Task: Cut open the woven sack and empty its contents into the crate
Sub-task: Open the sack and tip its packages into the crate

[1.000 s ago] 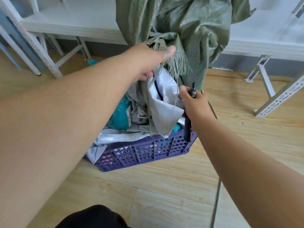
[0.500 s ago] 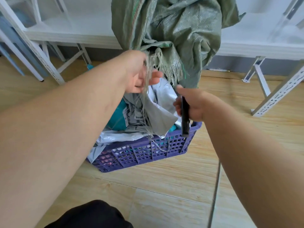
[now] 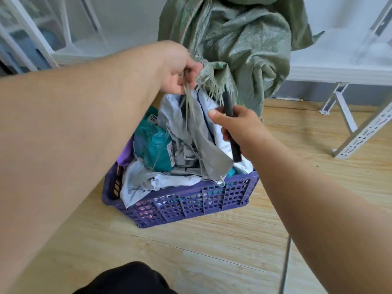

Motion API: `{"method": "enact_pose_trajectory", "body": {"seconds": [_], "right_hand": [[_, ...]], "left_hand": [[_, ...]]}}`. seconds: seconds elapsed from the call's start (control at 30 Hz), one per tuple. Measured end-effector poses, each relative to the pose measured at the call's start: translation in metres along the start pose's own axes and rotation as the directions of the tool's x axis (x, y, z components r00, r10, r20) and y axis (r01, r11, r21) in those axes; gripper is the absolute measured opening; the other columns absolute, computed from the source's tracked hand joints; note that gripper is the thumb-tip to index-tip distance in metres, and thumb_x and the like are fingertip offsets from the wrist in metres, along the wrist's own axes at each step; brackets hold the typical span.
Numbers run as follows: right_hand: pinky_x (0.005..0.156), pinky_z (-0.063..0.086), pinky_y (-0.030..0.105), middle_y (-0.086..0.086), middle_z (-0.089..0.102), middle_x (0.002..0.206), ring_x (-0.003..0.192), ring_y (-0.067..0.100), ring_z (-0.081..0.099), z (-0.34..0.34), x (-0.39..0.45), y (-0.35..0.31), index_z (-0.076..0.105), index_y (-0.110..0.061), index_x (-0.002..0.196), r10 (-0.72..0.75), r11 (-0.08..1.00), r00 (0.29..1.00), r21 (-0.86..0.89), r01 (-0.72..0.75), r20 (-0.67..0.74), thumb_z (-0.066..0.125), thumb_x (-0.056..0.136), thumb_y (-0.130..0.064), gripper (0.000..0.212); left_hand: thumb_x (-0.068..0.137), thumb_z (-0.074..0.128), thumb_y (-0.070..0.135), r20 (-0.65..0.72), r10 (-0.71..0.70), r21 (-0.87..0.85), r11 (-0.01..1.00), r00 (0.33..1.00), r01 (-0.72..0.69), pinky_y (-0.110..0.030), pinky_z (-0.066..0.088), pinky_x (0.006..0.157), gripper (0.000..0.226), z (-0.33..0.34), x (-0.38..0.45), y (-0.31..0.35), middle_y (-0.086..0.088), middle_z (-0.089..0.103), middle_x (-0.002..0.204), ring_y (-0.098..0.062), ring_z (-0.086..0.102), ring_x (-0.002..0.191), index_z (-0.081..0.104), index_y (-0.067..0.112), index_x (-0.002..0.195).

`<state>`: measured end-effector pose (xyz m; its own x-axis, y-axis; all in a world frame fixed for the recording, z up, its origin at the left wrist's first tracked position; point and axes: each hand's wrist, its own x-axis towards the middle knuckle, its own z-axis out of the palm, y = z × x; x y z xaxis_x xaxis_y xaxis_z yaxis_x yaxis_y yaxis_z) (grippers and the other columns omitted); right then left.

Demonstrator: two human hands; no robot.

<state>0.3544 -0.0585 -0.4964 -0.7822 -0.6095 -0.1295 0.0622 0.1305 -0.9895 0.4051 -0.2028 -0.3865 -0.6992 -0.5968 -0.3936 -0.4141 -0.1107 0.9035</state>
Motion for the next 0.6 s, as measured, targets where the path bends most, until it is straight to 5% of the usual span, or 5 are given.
{"method": "enact_pose_trajectory", "body": {"seconds": [0.17,0.3,0.37,0.47,0.6], "right_hand": [[0.041,0.039,0.014,0.009,0.054,0.097,0.043,0.002,0.041,0.013,-0.002,-0.001,0.057,-0.010,0.104,0.079,0.786,0.978,0.591,-0.180,0.193,0.066,0.091,-0.021,0.019],[0.040,0.032,0.010,-0.005,0.055,0.066,0.044,0.001,0.036,0.005,-0.006,0.009,0.059,-0.016,0.094,0.099,0.759,0.954,0.599,-0.255,0.282,0.052,0.099,-0.024,0.012],[0.040,0.031,0.011,-0.007,0.045,0.057,0.044,0.003,0.035,-0.008,-0.007,0.014,0.059,-0.017,0.093,0.128,0.733,0.964,0.632,-0.251,0.235,0.051,0.100,-0.024,0.013],[0.043,0.036,0.014,-0.006,0.051,0.053,0.047,0.006,0.044,-0.022,-0.008,0.023,0.057,-0.014,0.087,0.148,0.821,0.982,0.540,-0.187,0.116,0.055,0.098,-0.022,0.013],[0.065,0.057,0.026,-0.004,0.055,0.048,0.063,0.013,0.065,-0.028,-0.012,0.035,0.059,-0.009,0.094,0.117,0.912,0.992,0.390,-0.124,0.041,0.058,0.095,-0.018,0.009]], "left_hand": [[0.093,0.030,-0.008,0.150,0.065,-0.163,0.986,0.987,-0.040,-0.034,0.058,0.077,0.030,0.034,-0.004,-0.016,-0.014,0.065,0.105,-0.023,0.068,0.090,0.053,-0.001,0.110],[0.093,0.033,-0.001,0.235,0.279,0.227,0.916,0.931,-0.332,-0.029,0.049,0.097,0.042,0.029,0.006,-0.045,0.003,0.066,0.112,-0.012,0.061,0.111,0.057,0.022,0.119],[0.089,0.034,-0.006,0.433,0.201,0.585,0.678,0.879,-0.444,-0.031,0.040,0.106,0.059,0.020,0.012,-0.072,0.006,0.061,0.126,-0.012,0.052,0.123,0.051,0.030,0.131],[0.089,0.050,0.013,0.478,0.040,0.878,0.009,0.877,-0.479,-0.044,0.029,0.110,0.051,0.015,0.023,-0.108,0.006,0.049,0.141,-0.020,0.044,0.130,0.049,0.037,0.134],[0.094,0.049,0.031,0.410,0.228,0.911,-0.064,0.883,-0.407,-0.049,0.019,0.108,0.020,0.011,0.034,-0.128,-0.003,0.062,0.105,-0.028,0.053,0.109,0.065,0.022,0.103]]}}
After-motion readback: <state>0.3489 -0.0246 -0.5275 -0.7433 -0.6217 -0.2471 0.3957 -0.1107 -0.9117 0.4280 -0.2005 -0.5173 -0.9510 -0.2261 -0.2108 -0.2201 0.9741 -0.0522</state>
